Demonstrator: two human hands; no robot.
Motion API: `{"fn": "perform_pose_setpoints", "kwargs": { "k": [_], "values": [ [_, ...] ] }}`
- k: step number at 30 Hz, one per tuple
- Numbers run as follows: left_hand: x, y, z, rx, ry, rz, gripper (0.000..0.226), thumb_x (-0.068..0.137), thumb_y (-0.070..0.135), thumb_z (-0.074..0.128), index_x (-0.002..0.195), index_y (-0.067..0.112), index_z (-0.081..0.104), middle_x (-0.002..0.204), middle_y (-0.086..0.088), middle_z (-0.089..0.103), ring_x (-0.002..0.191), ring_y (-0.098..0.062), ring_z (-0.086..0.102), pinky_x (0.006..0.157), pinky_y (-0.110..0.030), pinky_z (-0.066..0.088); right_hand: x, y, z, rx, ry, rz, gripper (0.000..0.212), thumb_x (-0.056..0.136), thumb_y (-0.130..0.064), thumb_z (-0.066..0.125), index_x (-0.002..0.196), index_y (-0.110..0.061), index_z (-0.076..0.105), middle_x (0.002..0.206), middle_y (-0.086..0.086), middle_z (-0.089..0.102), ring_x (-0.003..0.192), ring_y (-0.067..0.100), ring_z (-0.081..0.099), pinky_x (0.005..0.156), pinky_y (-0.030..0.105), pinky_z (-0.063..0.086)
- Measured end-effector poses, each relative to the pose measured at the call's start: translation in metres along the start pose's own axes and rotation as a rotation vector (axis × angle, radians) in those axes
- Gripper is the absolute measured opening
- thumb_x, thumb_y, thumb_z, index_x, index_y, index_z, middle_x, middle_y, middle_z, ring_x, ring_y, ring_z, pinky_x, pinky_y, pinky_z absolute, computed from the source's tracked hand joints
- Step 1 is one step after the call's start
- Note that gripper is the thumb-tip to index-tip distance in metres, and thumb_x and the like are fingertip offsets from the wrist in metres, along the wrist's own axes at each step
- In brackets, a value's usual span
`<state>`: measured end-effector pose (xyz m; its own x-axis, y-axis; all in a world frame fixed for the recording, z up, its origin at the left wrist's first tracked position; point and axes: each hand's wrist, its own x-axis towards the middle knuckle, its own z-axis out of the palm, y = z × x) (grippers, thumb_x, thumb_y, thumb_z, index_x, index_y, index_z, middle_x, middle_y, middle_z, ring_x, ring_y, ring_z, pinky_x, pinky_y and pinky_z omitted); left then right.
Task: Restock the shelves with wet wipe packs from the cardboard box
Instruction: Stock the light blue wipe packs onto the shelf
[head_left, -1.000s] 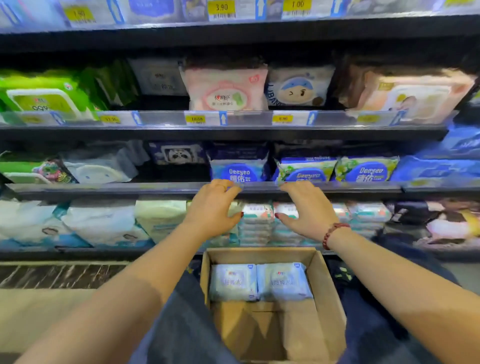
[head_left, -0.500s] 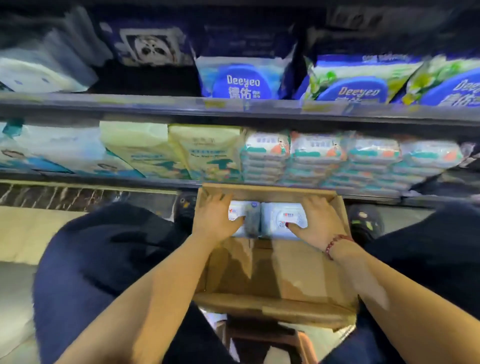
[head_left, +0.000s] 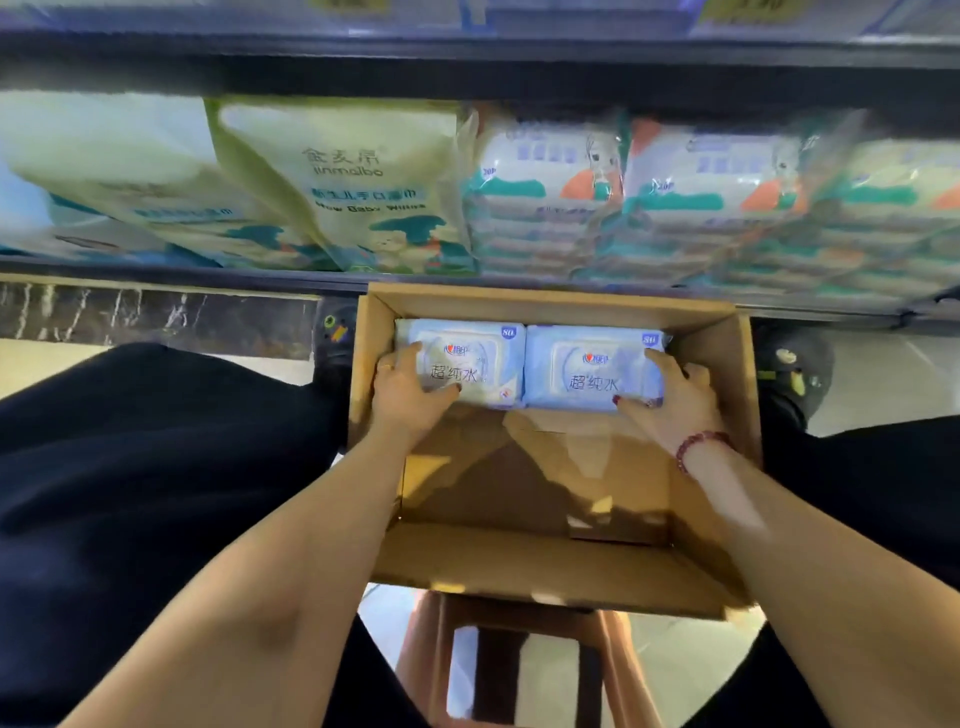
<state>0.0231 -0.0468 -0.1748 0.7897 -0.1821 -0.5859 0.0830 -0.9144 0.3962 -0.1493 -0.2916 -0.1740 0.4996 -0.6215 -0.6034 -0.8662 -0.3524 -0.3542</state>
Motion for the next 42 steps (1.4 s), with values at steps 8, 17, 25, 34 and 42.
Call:
{"fn": "perform_pose_setpoints", "kwargs": {
  "k": [8, 17, 25, 34, 42],
  "values": [
    [0.018, 0.012, 0.017, 0.039, -0.007, -0.093, 0.091, 0.071, 0.051, 0.077, 0.146, 0.046, 0.025, 0.152, -0.014, 0.021, 0.137, -0.033, 0.029, 0.110, -0.038, 0.031, 0.026, 0.005, 0.013, 0.196, -0.123, 0.002, 0.098, 0.067, -0.041, 0.078, 0.143, -0.054, 0.018, 0.150, 0.009, 0.029, 0.133, 0.028, 0.040, 0.108, 0.040, 0.037],
    [0.002, 0.010, 0.028, 0.155, 0.015, -0.102, 0.102, 0.066, 0.062, 0.075, 0.148, 0.045, 0.017, 0.134, -0.020, 0.031, 0.126, -0.038, 0.035, 0.109, -0.039, 0.030, 0.008, 0.017, 0.034, 0.252, -0.008, 0.014, 0.091, 0.074, -0.033, 0.078, 0.146, -0.041, 0.024, 0.136, 0.017, 0.041, 0.120, 0.035, 0.049, 0.097, 0.032, 0.040],
    [-0.019, 0.004, 0.047, -0.316, 0.317, -0.247, 0.088, 0.078, 0.028, 0.077, 0.147, 0.009, 0.025, 0.147, -0.015, 0.032, 0.137, -0.030, 0.027, 0.110, -0.036, 0.027, -0.010, 0.031, 0.056, 0.662, 0.151, 0.095, 0.110, 0.069, -0.011, 0.083, 0.151, -0.016, 0.009, 0.148, 0.007, 0.037, 0.135, 0.019, 0.039, 0.108, 0.032, 0.036],
    [0.020, -0.001, 0.049, -0.444, 0.188, -0.459, 0.115, 0.043, 0.060, 0.087, 0.137, 0.010, 0.043, 0.135, -0.008, 0.054, 0.128, -0.027, 0.048, 0.106, -0.044, 0.042, 0.007, 0.033, 0.054, 0.745, 0.073, 0.226, 0.112, 0.063, -0.007, 0.086, 0.146, -0.017, 0.012, 0.129, 0.001, 0.052, 0.114, 0.012, 0.053, 0.101, 0.031, 0.043],
    [0.018, 0.011, 0.033, -0.159, 0.047, -0.513, 0.108, 0.045, 0.075, 0.078, 0.130, 0.016, 0.047, 0.127, -0.003, 0.057, 0.119, -0.026, 0.054, 0.098, -0.041, 0.047, -0.004, 0.020, 0.055, 0.839, 0.287, 0.295, 0.108, 0.049, -0.021, 0.094, 0.139, -0.023, 0.034, 0.128, 0.000, 0.057, 0.113, 0.014, 0.059, 0.096, 0.041, 0.051]
  ]
}}
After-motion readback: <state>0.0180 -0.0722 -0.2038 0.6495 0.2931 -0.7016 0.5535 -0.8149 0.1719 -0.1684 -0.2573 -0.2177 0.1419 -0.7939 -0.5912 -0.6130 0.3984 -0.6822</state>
